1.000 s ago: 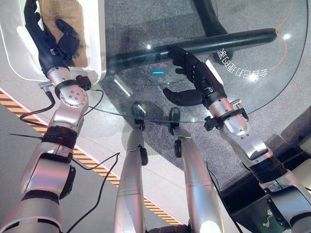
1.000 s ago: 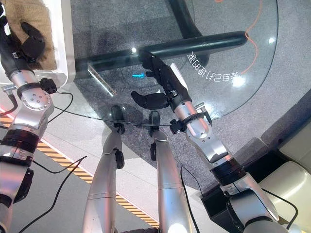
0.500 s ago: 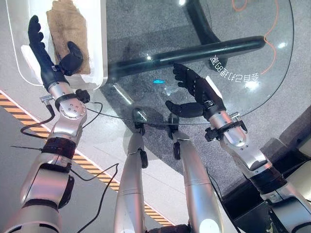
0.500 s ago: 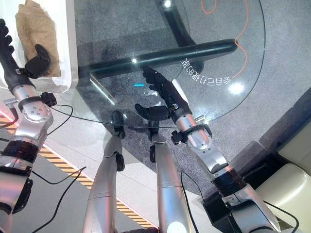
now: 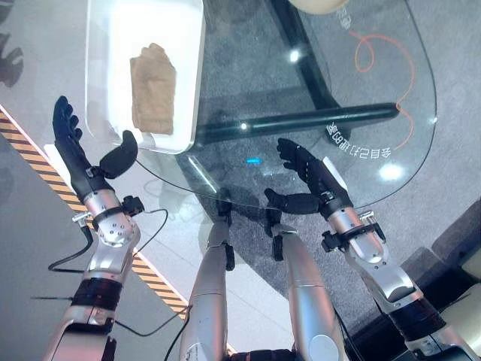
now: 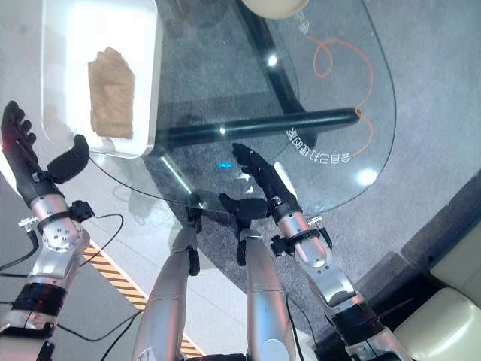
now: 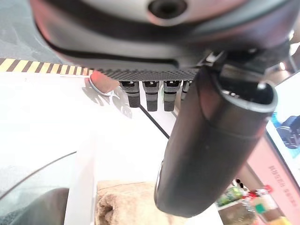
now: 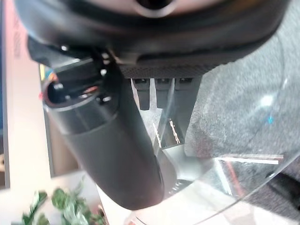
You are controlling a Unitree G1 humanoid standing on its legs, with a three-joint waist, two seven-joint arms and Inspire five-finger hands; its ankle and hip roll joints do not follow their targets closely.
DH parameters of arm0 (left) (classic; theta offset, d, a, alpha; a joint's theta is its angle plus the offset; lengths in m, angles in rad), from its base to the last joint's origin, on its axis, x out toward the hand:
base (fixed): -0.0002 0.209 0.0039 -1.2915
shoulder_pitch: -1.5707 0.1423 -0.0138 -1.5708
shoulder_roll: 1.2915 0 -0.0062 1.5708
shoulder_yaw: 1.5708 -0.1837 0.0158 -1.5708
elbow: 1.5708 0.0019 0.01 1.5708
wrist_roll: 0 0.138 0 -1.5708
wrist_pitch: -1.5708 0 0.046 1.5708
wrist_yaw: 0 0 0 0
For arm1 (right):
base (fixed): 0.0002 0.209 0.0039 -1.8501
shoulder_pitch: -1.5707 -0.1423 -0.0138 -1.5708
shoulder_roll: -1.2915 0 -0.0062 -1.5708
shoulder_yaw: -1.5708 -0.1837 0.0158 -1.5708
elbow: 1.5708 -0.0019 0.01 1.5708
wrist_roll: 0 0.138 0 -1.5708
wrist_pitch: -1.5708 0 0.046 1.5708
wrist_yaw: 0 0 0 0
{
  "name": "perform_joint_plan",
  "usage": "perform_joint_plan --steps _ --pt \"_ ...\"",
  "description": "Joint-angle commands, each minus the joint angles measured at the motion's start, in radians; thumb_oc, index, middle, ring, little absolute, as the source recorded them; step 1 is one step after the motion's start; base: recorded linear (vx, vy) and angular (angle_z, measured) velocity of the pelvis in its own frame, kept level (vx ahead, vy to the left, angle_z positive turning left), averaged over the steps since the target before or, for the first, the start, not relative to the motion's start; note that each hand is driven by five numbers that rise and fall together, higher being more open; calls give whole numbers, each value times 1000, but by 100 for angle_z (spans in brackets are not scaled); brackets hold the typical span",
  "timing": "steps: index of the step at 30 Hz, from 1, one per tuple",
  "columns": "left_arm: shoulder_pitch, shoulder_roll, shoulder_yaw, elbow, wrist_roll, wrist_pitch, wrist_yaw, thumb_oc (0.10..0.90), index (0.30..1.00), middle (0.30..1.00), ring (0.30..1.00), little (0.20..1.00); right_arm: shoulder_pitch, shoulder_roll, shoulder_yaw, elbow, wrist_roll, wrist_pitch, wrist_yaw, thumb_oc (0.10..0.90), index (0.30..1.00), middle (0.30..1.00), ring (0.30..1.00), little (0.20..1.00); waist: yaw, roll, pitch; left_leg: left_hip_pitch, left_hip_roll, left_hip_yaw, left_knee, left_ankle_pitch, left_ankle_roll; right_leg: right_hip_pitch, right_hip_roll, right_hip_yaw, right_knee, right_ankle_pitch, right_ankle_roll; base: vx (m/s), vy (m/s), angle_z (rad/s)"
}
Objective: Wipe the table with a cloth and put it in the basket.
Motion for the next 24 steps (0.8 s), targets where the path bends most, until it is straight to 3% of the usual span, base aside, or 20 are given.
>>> perform_joint_plan --steps 1,6,10,14,17,20,24 --pt "-12 31 56 -19 20 -58 -75 800 900 900 900 900 -2 11 -33 -29 -41 -87 14 800 900 900 900 900 -1 -10 -21 71 -80 25 129 -157 43 130 69 40 -239 117 23 -22 -68 1" --pt "98 -64 -9 21 -91 7 -217 800 900 900 900 900 84 52 -3 155 -18 -89 55 800 900 900 900 900 17 -19 -29 232 -87 -14 76 -152 37 297 54 23 -289 114 31 -16 -81 1" --pt "186 -133 -70 121 -134 59 -342 800 900 900 900 900 131 91 11 270 8 -59 83 800 900 900 900 900 29 -29 -90 296 -85 -29 37 -148 33 370 41 16 -332 122 36 39 -90 6" --pt "298 -235 -144 303 -166 107 -502 800 900 900 900 900 188 165 18 448 16 -24 107 800 900 900 900 900 46 -46 -182 409 -82 -45 -28 -156 32 501 24 0 -418 138 44 75 -109 8" --pt "329 -270 -174 370 -150 139 -532 800 900 900 900 900 202 192 19 528 25 -1 121 800 900 900 900 900 53 -52 -226 461 -76 -49 -52 -161 30 562 22 -8 -451 138 47 87 -93 4" --pt "326 -322 -192 528 -158 185 -580 800 900 900 900 900 197 235 28 685 60 19 144 800 900 900 900 900 63 -59 -293 531 -63 -55 -97 -160 30 633 20 -20 -486 140 52 122 -89 22" --pt "301 -366 -212 715 -198 199 -616 800 900 900 900 900 182 286 27 870 114 14 180 800 900 900 900 900 63 -61 -375 591 -51 -54 -120 -169 29 692 23 -19 -514 139 52 100 -43 5"
